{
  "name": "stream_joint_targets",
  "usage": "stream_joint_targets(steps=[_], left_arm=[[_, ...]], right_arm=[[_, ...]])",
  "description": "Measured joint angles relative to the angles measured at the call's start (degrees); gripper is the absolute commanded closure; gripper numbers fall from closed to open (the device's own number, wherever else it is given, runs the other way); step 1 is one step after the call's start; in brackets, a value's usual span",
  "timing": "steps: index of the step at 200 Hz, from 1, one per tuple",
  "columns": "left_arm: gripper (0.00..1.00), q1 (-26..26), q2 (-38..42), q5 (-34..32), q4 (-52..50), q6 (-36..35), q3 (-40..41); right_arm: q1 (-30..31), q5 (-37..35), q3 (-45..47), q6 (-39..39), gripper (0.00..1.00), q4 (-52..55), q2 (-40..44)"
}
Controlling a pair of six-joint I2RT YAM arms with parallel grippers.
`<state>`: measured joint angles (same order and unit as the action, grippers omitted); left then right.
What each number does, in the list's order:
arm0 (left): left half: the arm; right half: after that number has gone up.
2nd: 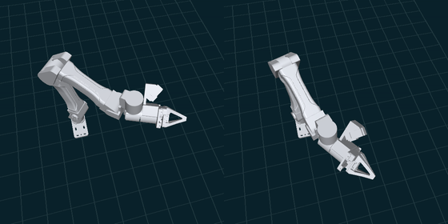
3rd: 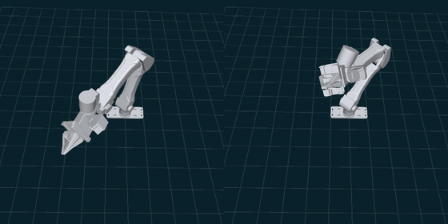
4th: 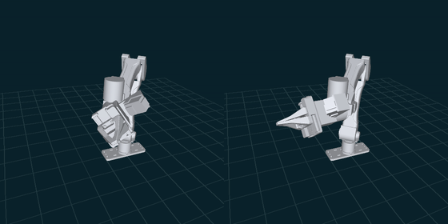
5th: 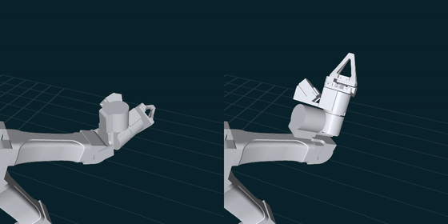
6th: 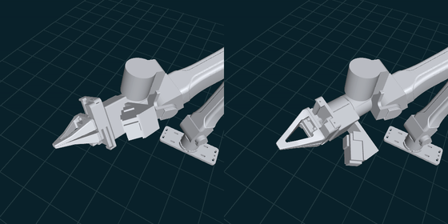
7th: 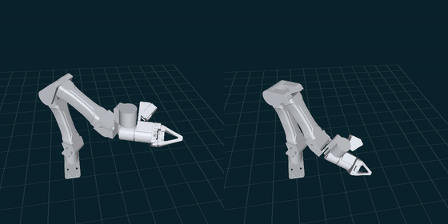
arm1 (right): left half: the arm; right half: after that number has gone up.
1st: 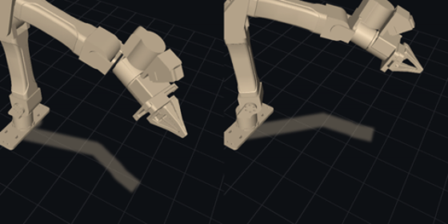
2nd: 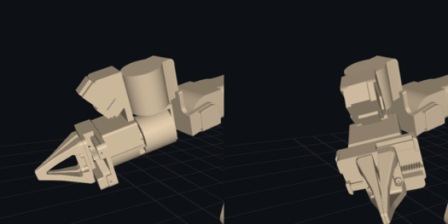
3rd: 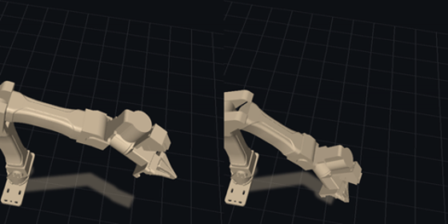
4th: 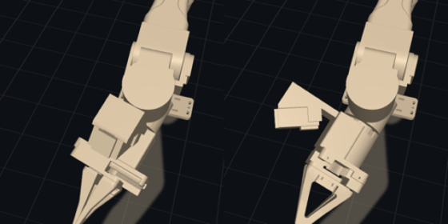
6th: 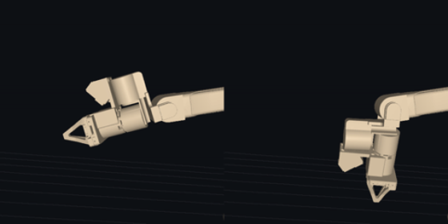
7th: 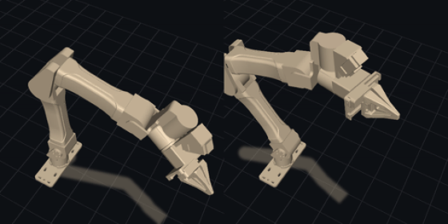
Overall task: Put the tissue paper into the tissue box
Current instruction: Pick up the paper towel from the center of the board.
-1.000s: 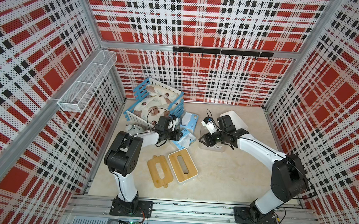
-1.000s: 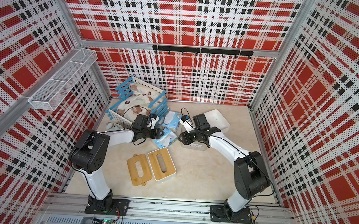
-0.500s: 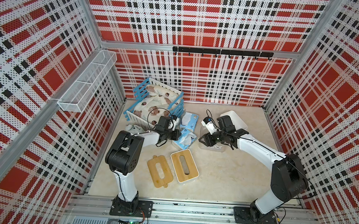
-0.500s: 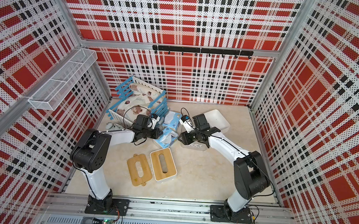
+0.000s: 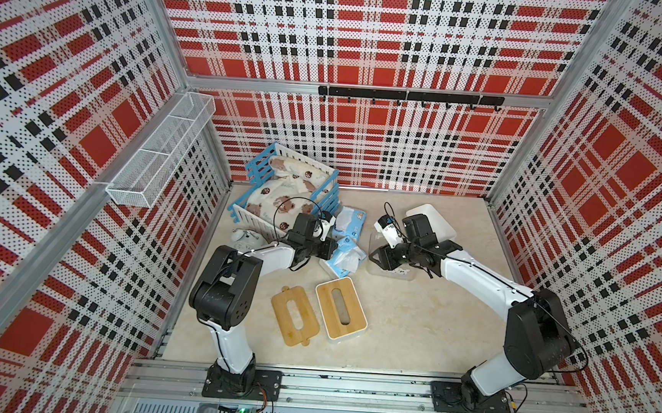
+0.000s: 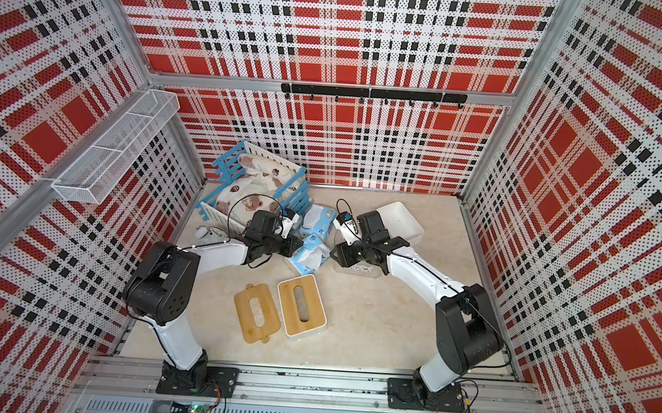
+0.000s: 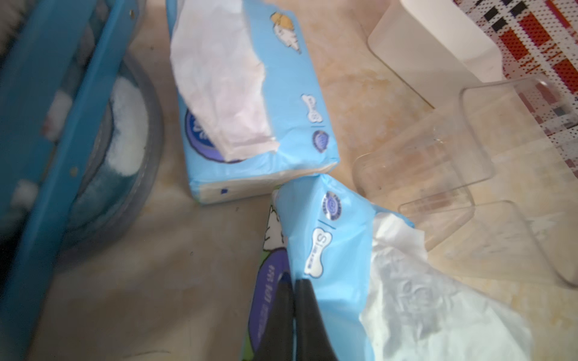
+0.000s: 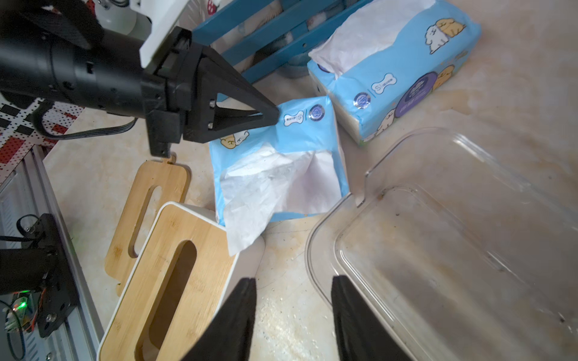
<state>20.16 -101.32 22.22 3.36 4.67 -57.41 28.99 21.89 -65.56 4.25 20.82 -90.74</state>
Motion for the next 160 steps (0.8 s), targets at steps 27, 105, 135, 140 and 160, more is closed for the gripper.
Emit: stream_joint_targets(steps=[27,105,135,140,160], left_arm=[[1.00,0.5,3.8,-0.2,-1.7,-2.5,-1.2],[1.00,1.8,8.4,0.5,-5.5,-6.3,-12.4],[1.00,6.2,8.2,1.7,-7.7,-9.3,-18.5],[1.00,7.1,7.9,1.8,-8.7,-9.8,-20.0],[1.00,10.1,5.1,2.2,-11.7,-12.3,-26.9]], right_arm=[[0.0,-2.0,0.0,0.8,0.52,-0.7,1.1],[-2.2,-5.6,-0.3,3.7,0.52,-1.6,6.1],[-7.0,-6.6,-0.3,6.0,0.51,-1.9,10.6],[-7.8,-7.3,-0.3,6.2,0.51,-1.9,11.6],[-10.3,-11.4,-0.4,6.6,0.47,-1.7,15.3]])
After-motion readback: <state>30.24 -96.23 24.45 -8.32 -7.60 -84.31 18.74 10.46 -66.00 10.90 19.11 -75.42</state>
